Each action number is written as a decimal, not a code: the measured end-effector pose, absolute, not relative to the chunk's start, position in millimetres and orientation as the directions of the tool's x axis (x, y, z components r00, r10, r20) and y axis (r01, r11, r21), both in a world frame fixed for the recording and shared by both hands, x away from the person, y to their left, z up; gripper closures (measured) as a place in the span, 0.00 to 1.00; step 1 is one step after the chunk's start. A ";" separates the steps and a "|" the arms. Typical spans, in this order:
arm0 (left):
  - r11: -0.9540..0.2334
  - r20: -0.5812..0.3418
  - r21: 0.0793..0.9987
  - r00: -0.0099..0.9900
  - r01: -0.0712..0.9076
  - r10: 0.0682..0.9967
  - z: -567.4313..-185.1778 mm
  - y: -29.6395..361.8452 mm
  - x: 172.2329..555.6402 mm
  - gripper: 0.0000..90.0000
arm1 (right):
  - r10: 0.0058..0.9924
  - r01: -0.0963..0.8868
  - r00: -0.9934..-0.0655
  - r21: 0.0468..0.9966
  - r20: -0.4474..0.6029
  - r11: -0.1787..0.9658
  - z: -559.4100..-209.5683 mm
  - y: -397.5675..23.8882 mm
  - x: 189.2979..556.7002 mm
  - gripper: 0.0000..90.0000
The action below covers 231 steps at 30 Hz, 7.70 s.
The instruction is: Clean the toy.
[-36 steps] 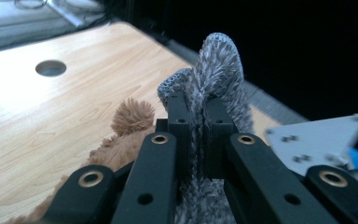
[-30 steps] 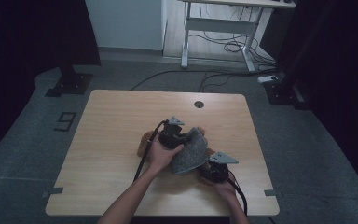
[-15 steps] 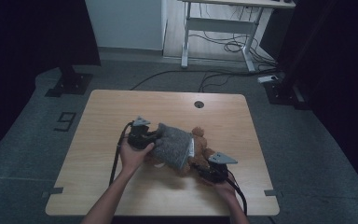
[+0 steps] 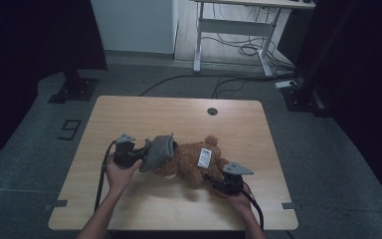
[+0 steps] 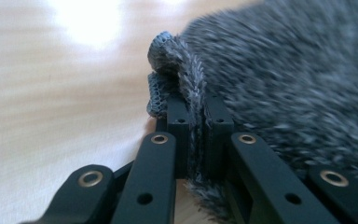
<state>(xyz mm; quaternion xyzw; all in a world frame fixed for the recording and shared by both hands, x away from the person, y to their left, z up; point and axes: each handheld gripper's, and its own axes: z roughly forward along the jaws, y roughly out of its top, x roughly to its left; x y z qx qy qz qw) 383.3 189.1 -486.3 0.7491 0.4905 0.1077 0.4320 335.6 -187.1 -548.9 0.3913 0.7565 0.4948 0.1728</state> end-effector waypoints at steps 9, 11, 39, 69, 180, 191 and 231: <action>-0.165 -0.304 0.675 0.475 0.719 0.826 -520.5 192.3 385.5 0.93 | 0.765 0.439 -0.629 0.875 0.138 0.203 -549.1 -187.1 337.7 0.65; -0.161 -0.309 0.673 0.472 0.722 0.825 -522.7 189.6 388.0 0.93 | 0.767 0.440 -0.628 0.873 0.131 0.211 -549.1 -186.1 339.5 0.65; -0.199 -0.244 0.809 0.623 0.553 0.743 -427.1 104.0 429.9 0.93 | 0.794 0.484 -0.595 0.845 0.127 0.227 -549.7 -202.9 357.8 0.61; -0.152 -0.324 0.823 0.673 0.547 0.665 -484.7 142.1 341.3 0.93 | 0.681 0.499 -0.685 0.848 0.258 0.181 -525.9 -194.9 347.4 0.37; -0.324 -0.141 0.804 0.689 0.499 0.711 -451.3 40.9 380.9 0.93 | 0.729 0.479 -0.661 0.848 0.178 0.226 -547.0 -191.0 346.6 0.64; -0.220 -0.139 0.837 0.584 0.501 0.800 -453.4 135.6 355.6 0.93 | 0.732 0.475 -0.659 0.850 0.174 0.226 -547.0 -189.5 345.4 0.64; -0.254 -0.262 0.739 0.614 0.624 0.744 -441.9 96.6 441.7 0.91 | 0.758 0.459 -0.637 0.859 0.140 0.227 -547.3 -196.5 372.6 0.64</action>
